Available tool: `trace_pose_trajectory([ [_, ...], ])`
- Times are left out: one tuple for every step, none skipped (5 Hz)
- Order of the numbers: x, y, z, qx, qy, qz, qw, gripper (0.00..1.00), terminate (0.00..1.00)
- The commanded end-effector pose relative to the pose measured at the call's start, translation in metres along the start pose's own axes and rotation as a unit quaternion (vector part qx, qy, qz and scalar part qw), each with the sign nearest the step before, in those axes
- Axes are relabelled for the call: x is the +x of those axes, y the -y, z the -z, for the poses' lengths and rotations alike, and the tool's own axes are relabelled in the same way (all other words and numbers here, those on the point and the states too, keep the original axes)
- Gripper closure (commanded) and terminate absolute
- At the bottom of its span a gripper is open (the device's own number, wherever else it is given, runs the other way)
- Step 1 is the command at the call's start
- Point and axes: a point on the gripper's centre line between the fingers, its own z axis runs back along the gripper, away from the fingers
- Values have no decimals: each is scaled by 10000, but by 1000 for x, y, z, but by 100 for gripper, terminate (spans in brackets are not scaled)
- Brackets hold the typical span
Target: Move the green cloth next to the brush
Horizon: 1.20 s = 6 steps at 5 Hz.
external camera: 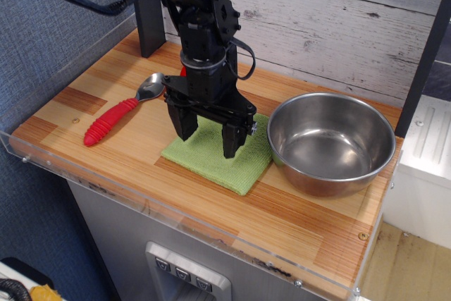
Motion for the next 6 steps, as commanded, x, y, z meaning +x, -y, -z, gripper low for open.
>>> trace_pose_trajectory([
  [7, 0, 0, 47, 55, 102, 9999, 0, 0],
  [0, -2, 11, 97, -99, 101, 9999, 0, 0],
  [-12, -8, 24, 365, -365, 172, 9985, 0, 0],
  [-20, -16, 32, 313, -505, 51, 9982, 0, 0],
  [-17, -14, 31, 325, -480, 105, 9983, 0, 0],
  [-11, -14, 32, 228, -475, 87, 9986, 0, 0],
])
